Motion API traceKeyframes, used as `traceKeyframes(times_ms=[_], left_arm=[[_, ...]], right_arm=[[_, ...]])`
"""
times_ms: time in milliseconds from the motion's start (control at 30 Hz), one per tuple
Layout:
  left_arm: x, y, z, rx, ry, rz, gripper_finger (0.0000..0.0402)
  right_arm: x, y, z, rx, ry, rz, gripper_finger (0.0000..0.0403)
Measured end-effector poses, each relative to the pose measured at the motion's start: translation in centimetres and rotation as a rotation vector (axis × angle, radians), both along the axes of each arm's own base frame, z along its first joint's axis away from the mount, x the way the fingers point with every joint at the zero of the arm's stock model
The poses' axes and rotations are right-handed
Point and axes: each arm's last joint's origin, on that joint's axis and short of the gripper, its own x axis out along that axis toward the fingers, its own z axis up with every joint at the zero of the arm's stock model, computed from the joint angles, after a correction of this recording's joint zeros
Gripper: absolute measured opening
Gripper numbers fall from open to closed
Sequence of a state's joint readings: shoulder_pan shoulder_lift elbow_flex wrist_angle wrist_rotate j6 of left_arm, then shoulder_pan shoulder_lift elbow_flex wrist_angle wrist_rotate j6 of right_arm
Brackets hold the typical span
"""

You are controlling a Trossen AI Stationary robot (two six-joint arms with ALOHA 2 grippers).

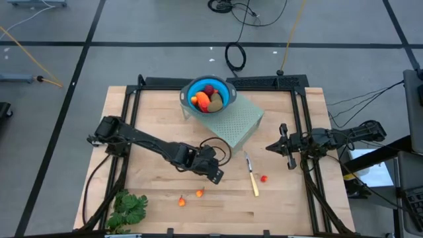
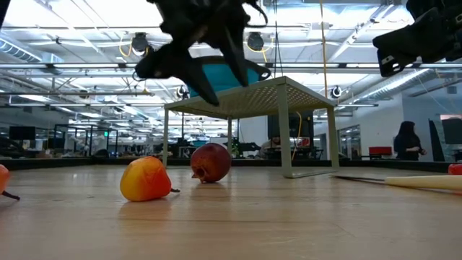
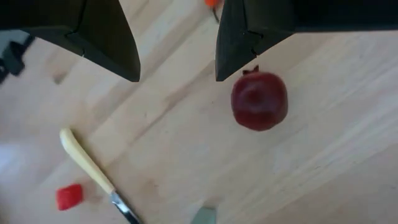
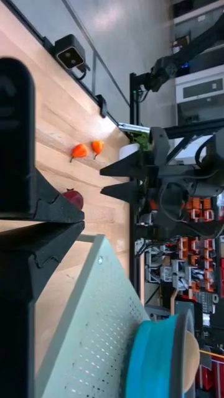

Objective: Pick & Place Fruit
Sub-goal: Put the pomegranate into the blue strainer bowl on the shelf

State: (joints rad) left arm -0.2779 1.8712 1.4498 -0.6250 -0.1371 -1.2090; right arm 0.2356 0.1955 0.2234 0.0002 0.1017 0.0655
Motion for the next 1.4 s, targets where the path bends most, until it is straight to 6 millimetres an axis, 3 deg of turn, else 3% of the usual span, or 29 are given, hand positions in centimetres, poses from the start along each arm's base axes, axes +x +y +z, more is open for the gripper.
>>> traceKeyframes(times_ms=[400, 733, 933, 1267, 1400], left_arm=[[-0.1, 1.0, -1.2, 0.079, 0.078, 0.062, 0.0218], [-0.2, 1.1, -1.8, 0.084, 0.118, 0.088, 0.0317], [0.1, 1.0, -3.3, 0.096, 0.155, 0.079, 0.0350], [0.7, 0.9, -6.8, 0.116, 0.249, 0.079, 0.0348], [0.9, 0.9, -7.3, 0.112, 0.256, 0.096, 0.0340]], right_arm=[[0.0, 0.0, -0.1, -0.001, 0.005, 0.001, 0.0000], [0.0, 0.0, -0.1, -0.003, 0.006, 0.000, 0.0000], [0.0, 0.0, -0.1, -0.004, 0.006, -0.001, 0.0000], [0.0, 0.0, -0.1, -0.005, 0.011, -0.001, 0.0000], [0.0, 0.0, -0.2, -0.005, 0.013, -0.001, 0.0000]])
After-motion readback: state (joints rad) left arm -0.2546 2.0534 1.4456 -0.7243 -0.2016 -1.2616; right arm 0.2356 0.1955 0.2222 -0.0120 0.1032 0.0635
